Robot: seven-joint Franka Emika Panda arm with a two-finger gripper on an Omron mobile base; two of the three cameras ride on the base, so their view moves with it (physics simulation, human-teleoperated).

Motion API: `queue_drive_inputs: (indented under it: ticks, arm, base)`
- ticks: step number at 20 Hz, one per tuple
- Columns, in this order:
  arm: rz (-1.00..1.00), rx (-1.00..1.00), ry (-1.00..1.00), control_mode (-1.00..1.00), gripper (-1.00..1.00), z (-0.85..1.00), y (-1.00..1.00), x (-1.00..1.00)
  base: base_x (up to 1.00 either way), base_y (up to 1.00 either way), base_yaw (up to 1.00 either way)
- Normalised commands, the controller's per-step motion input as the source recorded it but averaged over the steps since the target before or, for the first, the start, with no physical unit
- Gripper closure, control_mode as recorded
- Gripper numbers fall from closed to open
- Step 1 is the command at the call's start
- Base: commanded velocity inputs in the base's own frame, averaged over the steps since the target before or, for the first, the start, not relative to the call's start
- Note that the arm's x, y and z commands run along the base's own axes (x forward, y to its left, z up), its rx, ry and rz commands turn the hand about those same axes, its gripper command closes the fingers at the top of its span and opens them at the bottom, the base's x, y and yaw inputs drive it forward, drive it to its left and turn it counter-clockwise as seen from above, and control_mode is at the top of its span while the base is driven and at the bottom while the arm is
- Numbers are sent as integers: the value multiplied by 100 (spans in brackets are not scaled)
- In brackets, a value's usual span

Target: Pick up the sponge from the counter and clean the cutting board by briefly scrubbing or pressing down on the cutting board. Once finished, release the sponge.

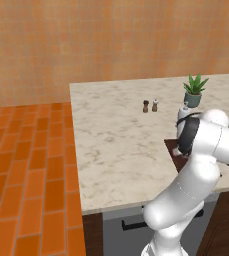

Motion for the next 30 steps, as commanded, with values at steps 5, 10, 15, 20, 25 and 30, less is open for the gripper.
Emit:
queue_drive_inputs:
  ticks: [5, 10, 15, 20, 25, 30]
  arm:
    - [0, 0, 1, -100, 100, 0, 0, -57]
    - [0, 0, 9, -100, 100, 3, -7, -57]
    - [0, 1, 5, -100, 100, 33, -12, -12]
    - [0, 6, 0, -100, 100, 78, 0, 1]
    - [2, 7, 0, -100, 100, 78, 5, 9]
    - [9, 10, 12, -100, 100, 55, 22, 26]
  base:
    - [0, 0, 0]
    - [0, 0, 0]
    - [0, 0, 0]
    - [0, 0, 0]
    - [0, 0, 0]
    - [0, 0, 0]
